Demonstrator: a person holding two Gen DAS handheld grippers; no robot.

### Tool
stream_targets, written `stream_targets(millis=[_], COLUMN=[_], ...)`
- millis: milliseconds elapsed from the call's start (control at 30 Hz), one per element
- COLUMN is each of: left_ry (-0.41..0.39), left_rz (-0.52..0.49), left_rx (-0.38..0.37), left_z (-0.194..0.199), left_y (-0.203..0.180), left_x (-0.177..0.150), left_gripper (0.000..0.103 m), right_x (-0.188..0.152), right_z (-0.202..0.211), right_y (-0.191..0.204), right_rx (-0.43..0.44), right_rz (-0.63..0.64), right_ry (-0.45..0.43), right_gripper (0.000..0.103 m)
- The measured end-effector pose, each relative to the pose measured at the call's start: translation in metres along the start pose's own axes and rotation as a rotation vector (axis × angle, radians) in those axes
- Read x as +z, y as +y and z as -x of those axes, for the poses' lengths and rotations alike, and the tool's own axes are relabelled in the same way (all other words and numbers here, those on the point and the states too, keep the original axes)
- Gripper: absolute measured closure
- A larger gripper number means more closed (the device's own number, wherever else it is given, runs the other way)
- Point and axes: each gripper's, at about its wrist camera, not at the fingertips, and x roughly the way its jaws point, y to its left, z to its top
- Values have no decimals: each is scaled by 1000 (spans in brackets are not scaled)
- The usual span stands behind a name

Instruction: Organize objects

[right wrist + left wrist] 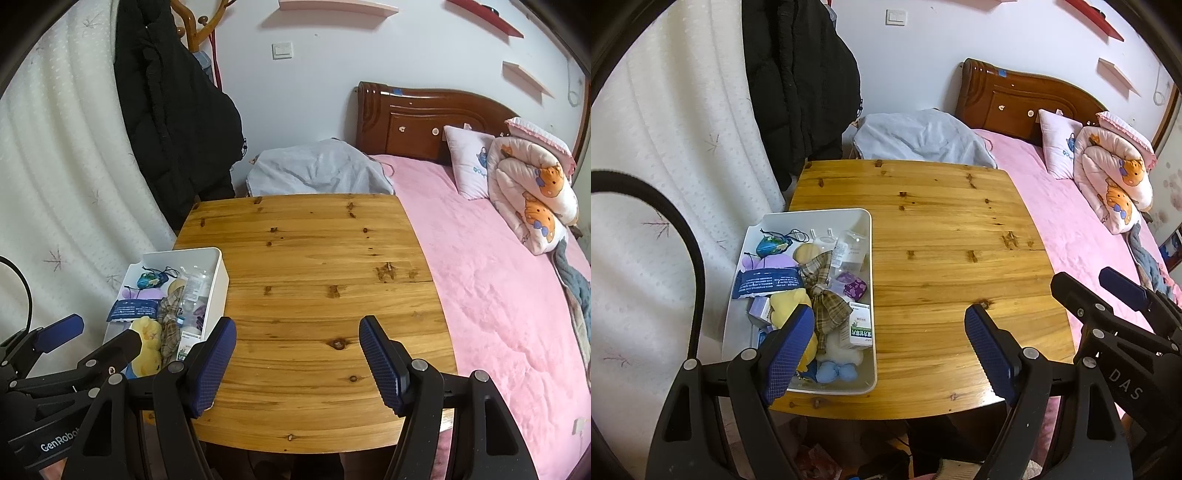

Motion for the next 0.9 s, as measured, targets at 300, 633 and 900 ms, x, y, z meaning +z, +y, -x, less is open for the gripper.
stream_targets(millis=[300,633,900], left_ry=[5,15,23], left_rz=[0,1,5], left_rx=[-6,-4,1], left_z=[-4,-8,-13], left_y=[-3,-9,-11], left_x=[3,5,4], left_gripper=[17,17,17], right_x=[2,3,4], right_z=[-4,-9,-10], right_y=[-6,-12,-11], right_rx=[-6,2,3], right_rz=[-2,-1,-1], right_ry=[13,24,25], right_gripper=[33,33,33])
